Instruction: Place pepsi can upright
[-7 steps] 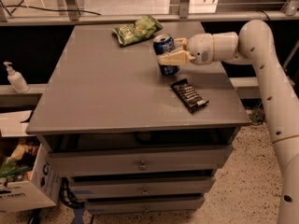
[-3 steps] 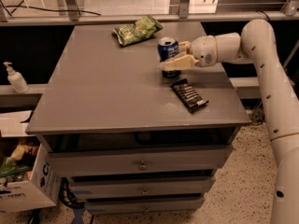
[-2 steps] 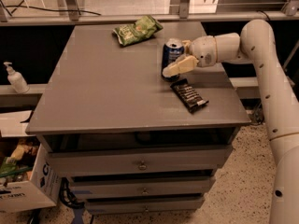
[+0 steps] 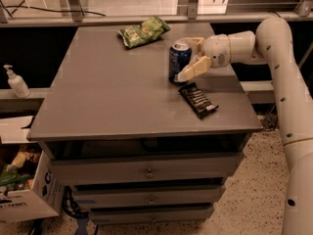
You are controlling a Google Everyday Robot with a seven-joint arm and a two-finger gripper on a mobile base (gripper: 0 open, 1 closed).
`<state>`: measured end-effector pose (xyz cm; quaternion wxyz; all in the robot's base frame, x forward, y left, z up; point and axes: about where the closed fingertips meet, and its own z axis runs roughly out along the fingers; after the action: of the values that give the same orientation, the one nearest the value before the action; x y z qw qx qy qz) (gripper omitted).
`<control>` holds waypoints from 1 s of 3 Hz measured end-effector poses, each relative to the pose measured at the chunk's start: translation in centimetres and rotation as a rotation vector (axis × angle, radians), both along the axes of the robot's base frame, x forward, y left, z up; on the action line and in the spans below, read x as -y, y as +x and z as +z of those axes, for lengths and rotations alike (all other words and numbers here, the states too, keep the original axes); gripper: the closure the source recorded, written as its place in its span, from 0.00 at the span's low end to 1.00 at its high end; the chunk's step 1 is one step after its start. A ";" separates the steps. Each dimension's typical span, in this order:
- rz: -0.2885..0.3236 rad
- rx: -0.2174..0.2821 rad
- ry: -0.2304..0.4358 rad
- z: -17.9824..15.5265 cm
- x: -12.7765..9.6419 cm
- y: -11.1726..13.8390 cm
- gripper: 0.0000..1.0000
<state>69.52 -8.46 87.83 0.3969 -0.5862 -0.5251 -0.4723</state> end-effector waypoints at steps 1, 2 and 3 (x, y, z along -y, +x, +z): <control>-0.017 0.035 -0.010 1.4 1.1 0.3 0.00; -0.017 0.016 -0.004 1.4 0.7 0.4 0.00; -0.017 0.015 -0.004 1.4 0.6 0.4 0.00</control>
Offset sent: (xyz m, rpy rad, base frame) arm 0.0027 -0.0093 0.0123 -0.0085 -0.0302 -0.0146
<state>69.95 -9.08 89.19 0.3879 -0.5879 -0.5239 -0.4790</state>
